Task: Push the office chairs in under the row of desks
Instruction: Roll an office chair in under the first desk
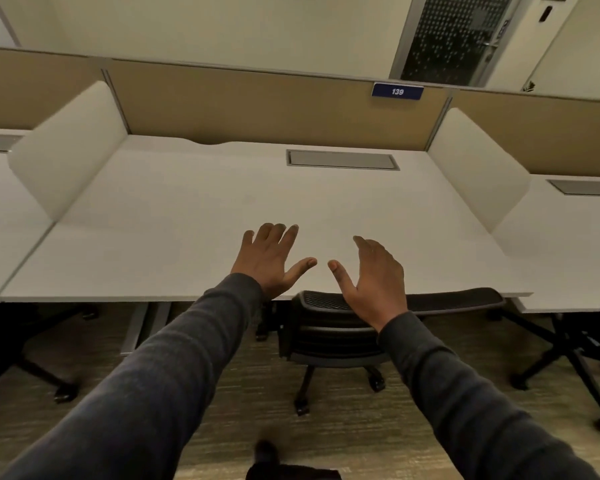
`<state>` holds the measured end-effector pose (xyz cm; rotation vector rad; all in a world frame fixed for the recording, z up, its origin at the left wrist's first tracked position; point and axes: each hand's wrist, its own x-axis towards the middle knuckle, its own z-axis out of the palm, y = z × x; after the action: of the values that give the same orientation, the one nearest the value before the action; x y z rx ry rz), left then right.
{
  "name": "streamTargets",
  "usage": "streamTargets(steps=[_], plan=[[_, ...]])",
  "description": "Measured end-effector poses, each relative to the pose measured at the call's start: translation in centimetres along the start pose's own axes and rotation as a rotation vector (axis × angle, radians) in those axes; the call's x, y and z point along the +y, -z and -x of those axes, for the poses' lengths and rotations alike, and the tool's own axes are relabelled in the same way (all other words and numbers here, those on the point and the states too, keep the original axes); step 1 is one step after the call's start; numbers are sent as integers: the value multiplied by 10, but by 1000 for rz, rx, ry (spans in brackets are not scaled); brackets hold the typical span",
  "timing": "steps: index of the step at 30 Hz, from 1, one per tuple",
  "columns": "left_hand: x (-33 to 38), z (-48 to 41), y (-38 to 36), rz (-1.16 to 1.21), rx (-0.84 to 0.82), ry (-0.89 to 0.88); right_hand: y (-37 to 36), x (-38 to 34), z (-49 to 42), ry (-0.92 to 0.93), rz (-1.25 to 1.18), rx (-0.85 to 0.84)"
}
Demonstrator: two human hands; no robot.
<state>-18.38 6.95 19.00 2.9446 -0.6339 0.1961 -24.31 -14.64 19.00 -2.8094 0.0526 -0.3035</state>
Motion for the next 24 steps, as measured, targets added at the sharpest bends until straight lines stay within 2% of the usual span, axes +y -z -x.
streamTargets(steps=[7,14,24], plan=[[-125,28,0,3,17,-11,-59,-127,-21,43,0,4],[-299,41,3,-3,-52,-43,-135,-270,-61,3,-57,-28],[-475,74,25,-12,-124,3,-189,-436,-96,12,-56,-85]])
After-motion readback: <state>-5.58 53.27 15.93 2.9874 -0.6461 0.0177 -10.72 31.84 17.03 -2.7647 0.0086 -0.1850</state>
